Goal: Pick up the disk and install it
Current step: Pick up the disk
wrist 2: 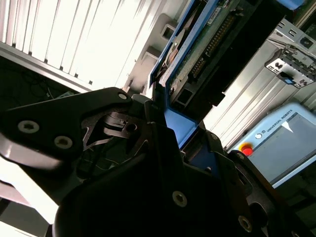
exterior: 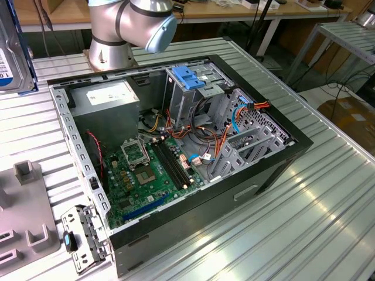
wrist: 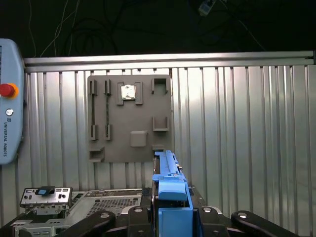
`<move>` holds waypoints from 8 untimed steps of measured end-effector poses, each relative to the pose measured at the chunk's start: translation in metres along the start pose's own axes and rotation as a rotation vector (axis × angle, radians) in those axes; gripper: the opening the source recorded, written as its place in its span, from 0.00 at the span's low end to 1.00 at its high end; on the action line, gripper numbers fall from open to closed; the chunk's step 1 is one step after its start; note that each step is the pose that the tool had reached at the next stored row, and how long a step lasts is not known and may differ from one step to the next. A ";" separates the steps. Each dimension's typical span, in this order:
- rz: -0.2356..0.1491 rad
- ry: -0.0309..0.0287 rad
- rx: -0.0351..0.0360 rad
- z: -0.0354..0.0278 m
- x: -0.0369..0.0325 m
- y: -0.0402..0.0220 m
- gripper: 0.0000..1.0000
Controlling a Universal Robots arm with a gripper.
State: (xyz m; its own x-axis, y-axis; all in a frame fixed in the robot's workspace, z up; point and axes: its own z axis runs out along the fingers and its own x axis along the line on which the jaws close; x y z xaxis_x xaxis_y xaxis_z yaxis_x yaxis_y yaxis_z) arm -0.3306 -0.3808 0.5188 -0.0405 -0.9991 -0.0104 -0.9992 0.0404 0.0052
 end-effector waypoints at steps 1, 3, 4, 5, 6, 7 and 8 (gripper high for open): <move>0.000 0.0000 0.0000 0.0000 0.0003 -0.0003 0.37; 0.000 0.0000 0.0000 0.0000 0.0016 -0.0008 0.37; 0.000 0.0000 0.0000 0.0000 0.0020 -0.0011 0.37; 0.000 0.0000 0.0000 0.0000 0.0026 -0.0015 0.37; 0.000 0.0000 0.0000 0.0000 0.0031 -0.0022 0.37; 0.000 0.0000 0.0000 0.0000 0.0032 -0.0027 0.37; 0.000 0.0000 0.0000 0.0000 0.0032 -0.0032 0.37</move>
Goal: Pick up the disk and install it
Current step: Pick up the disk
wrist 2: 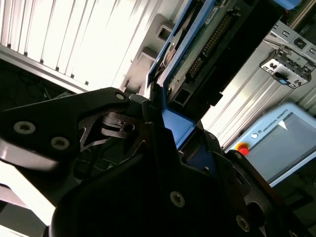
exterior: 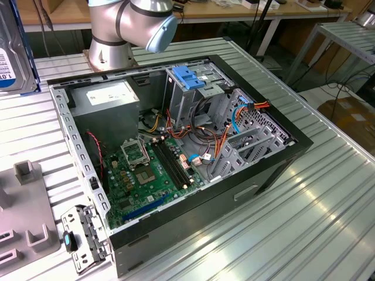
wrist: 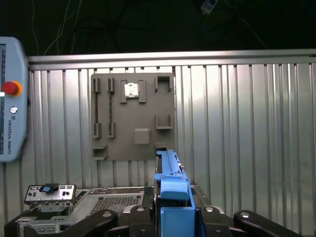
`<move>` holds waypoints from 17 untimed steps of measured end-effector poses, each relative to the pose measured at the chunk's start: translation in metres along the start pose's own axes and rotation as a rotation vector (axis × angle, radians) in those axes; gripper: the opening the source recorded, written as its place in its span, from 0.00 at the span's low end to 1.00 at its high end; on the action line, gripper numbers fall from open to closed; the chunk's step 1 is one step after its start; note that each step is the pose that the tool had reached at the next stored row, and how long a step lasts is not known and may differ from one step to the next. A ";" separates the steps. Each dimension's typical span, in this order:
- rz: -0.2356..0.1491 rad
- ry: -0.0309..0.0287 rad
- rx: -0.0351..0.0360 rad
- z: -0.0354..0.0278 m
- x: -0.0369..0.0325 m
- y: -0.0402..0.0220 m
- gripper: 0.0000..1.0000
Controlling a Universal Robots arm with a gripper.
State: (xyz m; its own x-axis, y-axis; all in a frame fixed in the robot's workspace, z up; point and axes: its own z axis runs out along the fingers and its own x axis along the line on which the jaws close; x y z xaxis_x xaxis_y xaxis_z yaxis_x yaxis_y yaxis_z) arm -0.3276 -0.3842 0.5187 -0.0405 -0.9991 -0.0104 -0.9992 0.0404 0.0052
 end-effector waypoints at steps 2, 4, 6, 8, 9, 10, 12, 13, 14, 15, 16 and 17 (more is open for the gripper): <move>0.000 0.0001 -0.0001 -0.0001 0.0000 -0.0010 0.37; 0.000 0.0000 0.0000 0.0000 0.0001 -0.0020 0.37; 0.000 0.0000 0.0000 0.0000 0.0001 -0.0037 0.37; 0.000 -0.0001 0.0001 0.0000 0.0000 -0.0059 0.37; 0.000 0.0001 0.0000 -0.0001 0.0000 -0.0065 0.37; 0.000 0.0000 0.0001 0.0000 0.0001 -0.0070 0.37; 0.000 0.0000 -0.0001 -0.0001 0.0002 -0.0081 0.37; 0.000 0.0000 0.0001 0.0000 0.0002 -0.0084 0.37; 0.000 0.0000 0.0000 -0.0001 0.0003 -0.0086 0.37; 0.000 0.0000 0.0000 -0.0001 0.0003 -0.0088 0.37; 0.000 0.0000 0.0000 -0.0001 0.0004 -0.0093 0.37; 0.000 0.0000 -0.0001 -0.0001 0.0005 -0.0098 0.37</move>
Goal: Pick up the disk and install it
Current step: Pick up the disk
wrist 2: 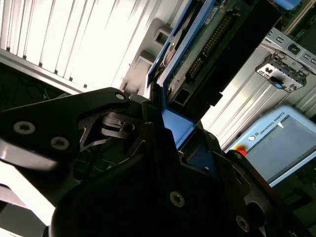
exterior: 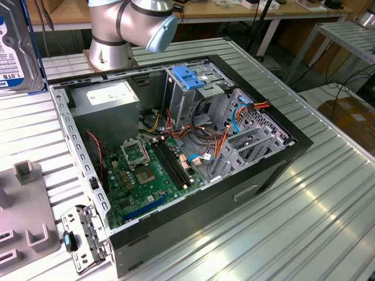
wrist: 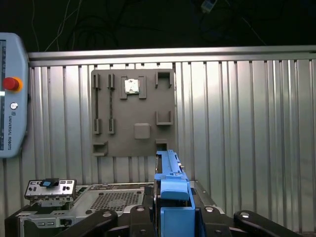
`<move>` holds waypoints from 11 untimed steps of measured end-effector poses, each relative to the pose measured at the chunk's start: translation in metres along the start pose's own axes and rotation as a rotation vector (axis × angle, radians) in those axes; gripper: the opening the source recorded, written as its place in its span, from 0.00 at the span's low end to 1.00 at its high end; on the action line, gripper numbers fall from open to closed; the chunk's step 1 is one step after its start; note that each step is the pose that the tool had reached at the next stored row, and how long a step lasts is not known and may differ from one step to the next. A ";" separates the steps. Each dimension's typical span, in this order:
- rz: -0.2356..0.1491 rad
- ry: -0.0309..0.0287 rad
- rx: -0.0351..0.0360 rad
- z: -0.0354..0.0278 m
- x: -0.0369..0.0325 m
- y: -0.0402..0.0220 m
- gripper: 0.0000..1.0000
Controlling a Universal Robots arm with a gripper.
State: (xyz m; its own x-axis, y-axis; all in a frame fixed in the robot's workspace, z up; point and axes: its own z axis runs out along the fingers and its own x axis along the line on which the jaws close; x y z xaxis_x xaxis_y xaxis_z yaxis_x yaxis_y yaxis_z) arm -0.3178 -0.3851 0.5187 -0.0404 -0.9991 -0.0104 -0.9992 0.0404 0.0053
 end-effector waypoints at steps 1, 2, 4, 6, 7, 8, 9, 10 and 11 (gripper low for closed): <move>0.000 0.0000 0.0000 0.0000 0.0001 -0.0003 0.37; 0.000 0.0000 0.0001 0.0000 0.0001 -0.0006 0.37; 0.000 0.0000 0.0001 0.0000 0.0002 -0.0013 0.37; 0.000 0.0000 0.0001 0.0000 0.0004 -0.0022 0.37; 0.000 0.0000 0.0001 0.0000 0.0004 -0.0027 0.37; 0.000 0.0000 0.0000 0.0000 0.0005 -0.0030 0.37; 0.000 -0.0001 0.0001 0.0000 0.0006 -0.0032 0.37; 0.000 0.0000 0.0001 0.0000 0.0006 -0.0034 0.37; 0.000 0.0000 0.0001 0.0000 0.0006 -0.0038 0.37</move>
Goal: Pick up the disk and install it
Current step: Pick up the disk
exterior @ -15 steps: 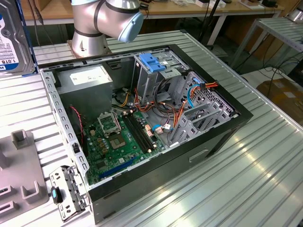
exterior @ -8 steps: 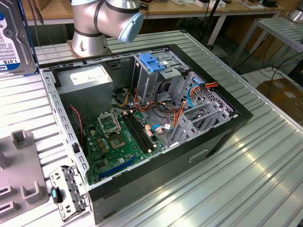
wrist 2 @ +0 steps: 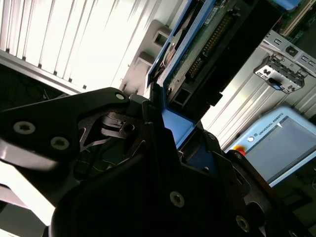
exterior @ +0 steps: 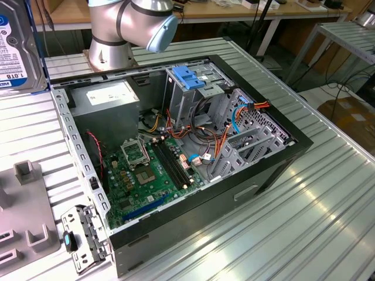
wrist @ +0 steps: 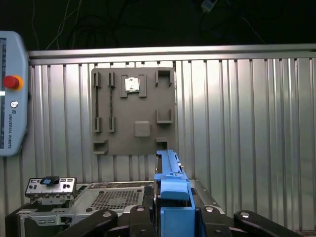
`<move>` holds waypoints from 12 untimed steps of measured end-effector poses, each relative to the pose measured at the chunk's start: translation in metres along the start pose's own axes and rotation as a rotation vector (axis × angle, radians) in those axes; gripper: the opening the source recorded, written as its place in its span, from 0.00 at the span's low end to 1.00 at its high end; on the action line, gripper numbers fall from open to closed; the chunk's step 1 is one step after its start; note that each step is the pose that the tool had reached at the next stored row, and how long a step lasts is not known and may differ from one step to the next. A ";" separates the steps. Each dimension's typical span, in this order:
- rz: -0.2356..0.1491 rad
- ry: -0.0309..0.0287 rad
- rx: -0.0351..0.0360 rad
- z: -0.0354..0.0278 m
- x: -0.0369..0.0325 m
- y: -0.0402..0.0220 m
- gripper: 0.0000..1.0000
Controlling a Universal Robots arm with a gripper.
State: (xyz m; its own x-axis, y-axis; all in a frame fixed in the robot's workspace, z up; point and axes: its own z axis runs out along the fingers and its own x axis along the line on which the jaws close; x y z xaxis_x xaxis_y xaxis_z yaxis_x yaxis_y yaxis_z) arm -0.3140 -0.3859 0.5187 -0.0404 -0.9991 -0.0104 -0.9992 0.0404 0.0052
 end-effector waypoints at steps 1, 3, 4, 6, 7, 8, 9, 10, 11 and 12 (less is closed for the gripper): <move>0.000 0.0000 0.0001 0.0000 0.0001 -0.0002 0.37; 0.000 0.0000 0.0000 0.0000 0.0001 -0.0010 0.37; 0.000 0.0000 0.0000 0.0000 0.0001 -0.0013 0.37; 0.000 0.0000 0.0000 0.0000 0.0002 -0.0021 0.37; 0.000 -0.0001 0.0000 0.0000 0.0002 -0.0027 0.37; 0.000 0.0000 0.0000 0.0000 0.0002 -0.0030 0.37; 0.000 0.0000 0.0000 0.0000 0.0002 -0.0032 0.37; 0.000 0.0000 0.0000 0.0000 0.0003 -0.0035 0.37; 0.000 -0.0001 0.0000 0.0000 0.0003 -0.0039 0.37; 0.000 0.0000 0.0000 0.0000 0.0003 -0.0041 0.37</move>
State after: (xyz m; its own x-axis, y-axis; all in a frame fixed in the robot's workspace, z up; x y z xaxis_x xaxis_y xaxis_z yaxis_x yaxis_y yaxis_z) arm -0.3099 -0.3863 0.5187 -0.0405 -0.9991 -0.0104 -0.9992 0.0404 0.0053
